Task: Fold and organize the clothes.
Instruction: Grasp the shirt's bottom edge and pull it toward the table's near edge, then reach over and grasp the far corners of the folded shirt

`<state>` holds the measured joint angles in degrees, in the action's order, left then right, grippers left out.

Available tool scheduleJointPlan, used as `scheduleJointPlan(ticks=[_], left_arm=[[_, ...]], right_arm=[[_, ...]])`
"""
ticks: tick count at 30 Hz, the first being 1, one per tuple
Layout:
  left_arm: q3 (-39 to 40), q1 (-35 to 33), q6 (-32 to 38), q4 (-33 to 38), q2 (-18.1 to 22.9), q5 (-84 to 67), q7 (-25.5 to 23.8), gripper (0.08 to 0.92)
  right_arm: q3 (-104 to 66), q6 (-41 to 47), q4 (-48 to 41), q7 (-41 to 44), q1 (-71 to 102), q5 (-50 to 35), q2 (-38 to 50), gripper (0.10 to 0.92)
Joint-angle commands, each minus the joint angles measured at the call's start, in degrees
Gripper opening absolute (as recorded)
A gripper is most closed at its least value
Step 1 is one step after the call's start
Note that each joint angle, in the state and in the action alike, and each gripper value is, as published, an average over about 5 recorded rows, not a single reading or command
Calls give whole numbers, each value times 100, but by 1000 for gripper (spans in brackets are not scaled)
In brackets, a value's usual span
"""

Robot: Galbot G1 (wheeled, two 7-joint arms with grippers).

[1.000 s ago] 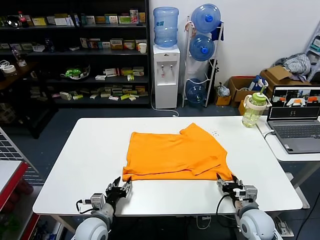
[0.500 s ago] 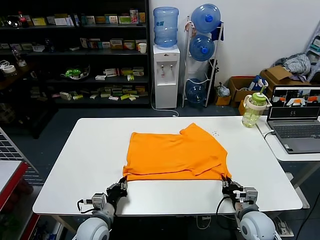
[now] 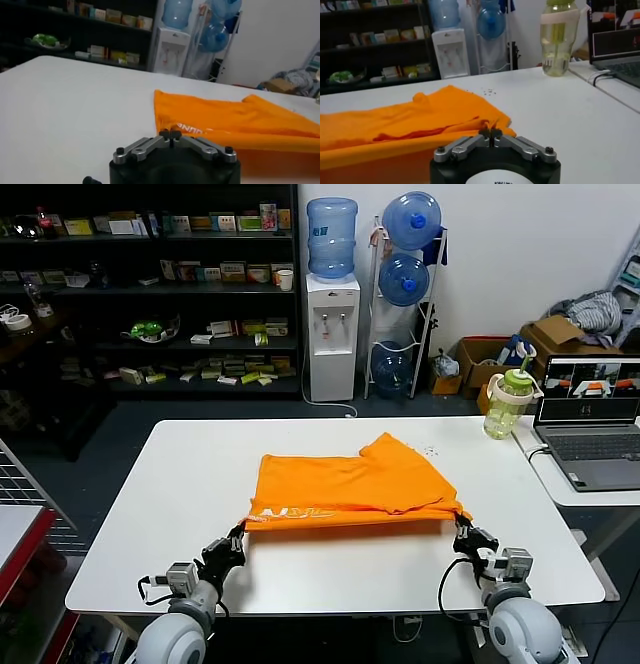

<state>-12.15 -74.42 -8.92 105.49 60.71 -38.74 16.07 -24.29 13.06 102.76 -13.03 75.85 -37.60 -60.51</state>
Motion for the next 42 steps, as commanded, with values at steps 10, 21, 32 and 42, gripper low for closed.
scheduleJointPlan(ticks=[10,21,32,42], left_arm=[[-452,-2188,-78,1601,-651,-210,77,94],[-598,-3021,-32,1692,-770,55,28,124],[-854,-2582,-191,1812,-752,-159,115,423],[-875,-653,-157,1134,-565,-503,-146,709]], right_arm=[[-165,499,1622,-463,2231,201,315,126],[-487,630,1917,-683,3296,324,344,147],[-599,699,2008,-841,2659,169,498,443],[-171,765,1379,-733,-192,-596,785,736]])
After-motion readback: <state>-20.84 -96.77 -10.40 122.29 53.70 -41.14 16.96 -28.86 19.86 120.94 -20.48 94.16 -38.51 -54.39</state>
